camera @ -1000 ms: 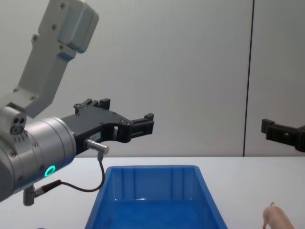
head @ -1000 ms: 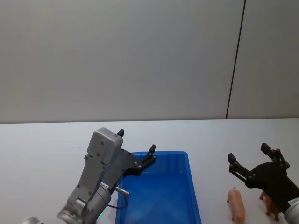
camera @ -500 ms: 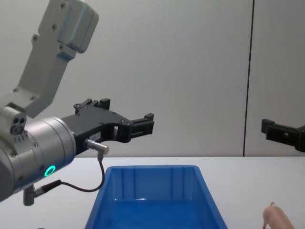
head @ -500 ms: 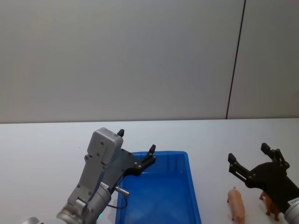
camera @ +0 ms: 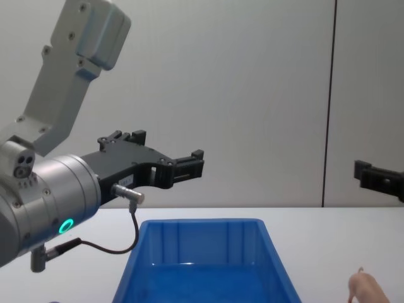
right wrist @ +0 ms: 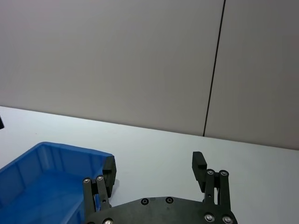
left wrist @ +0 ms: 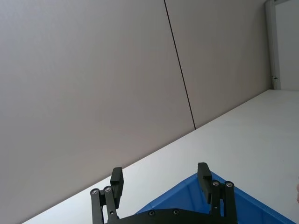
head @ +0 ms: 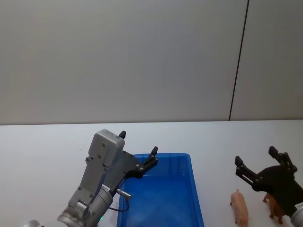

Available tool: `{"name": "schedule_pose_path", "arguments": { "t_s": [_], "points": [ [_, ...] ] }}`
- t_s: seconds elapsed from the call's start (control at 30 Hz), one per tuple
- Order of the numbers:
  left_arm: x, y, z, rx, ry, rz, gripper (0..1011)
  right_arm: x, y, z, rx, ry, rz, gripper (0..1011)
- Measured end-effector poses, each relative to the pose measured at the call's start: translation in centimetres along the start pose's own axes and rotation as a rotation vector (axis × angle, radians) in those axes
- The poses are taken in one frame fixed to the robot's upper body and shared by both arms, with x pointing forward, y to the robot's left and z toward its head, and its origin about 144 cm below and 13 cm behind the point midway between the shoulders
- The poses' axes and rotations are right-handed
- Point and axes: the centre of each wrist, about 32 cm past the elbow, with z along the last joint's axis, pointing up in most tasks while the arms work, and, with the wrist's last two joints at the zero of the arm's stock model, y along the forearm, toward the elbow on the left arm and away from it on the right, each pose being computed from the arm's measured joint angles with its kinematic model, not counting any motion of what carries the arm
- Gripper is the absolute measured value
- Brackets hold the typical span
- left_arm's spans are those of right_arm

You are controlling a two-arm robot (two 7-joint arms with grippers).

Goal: Pick up the two dolls from the table and place them into the box.

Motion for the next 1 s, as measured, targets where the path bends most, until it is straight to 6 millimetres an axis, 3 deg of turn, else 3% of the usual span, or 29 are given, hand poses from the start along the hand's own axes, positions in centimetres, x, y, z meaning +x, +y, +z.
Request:
{"name": "schedule_pose_path", "arguments": {
  "t_s": [1.0],
  "points": [
    [0.0, 0.0, 0.0, 0.0, 0.0, 0.0, 1002, 1.8, -1.2, -0.9, -0.186, 0.023, -0.121, 1001]
  ]
}}
